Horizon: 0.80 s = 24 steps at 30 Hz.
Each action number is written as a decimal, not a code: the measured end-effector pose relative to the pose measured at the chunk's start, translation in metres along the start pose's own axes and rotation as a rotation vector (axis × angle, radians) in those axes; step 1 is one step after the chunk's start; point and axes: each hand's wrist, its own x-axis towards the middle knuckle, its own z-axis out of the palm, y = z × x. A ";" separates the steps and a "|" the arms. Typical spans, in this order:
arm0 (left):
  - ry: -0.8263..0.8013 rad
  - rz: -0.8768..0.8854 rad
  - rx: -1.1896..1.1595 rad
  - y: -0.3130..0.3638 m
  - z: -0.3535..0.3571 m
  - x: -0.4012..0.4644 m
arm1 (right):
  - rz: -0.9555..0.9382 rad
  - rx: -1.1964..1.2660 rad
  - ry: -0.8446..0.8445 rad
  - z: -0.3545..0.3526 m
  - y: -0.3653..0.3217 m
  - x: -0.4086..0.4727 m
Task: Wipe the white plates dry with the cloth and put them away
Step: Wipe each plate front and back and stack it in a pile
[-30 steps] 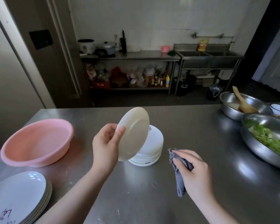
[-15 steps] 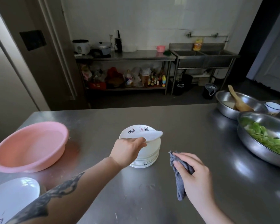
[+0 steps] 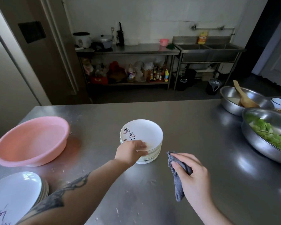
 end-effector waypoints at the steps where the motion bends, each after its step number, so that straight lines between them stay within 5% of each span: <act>1: -0.010 -0.026 -0.032 0.000 0.000 0.001 | 0.003 0.011 -0.001 -0.001 0.000 0.000; 9: -0.019 -0.047 -0.076 0.007 -0.004 -0.007 | 0.003 0.034 -0.051 0.001 0.002 -0.007; 18: 0.454 -0.276 -0.468 -0.012 -0.011 -0.119 | -0.045 0.006 -0.220 0.014 0.014 -0.015; 24: 0.602 -0.513 -0.398 -0.057 -0.020 -0.209 | -0.125 -0.021 -0.490 0.065 0.009 -0.037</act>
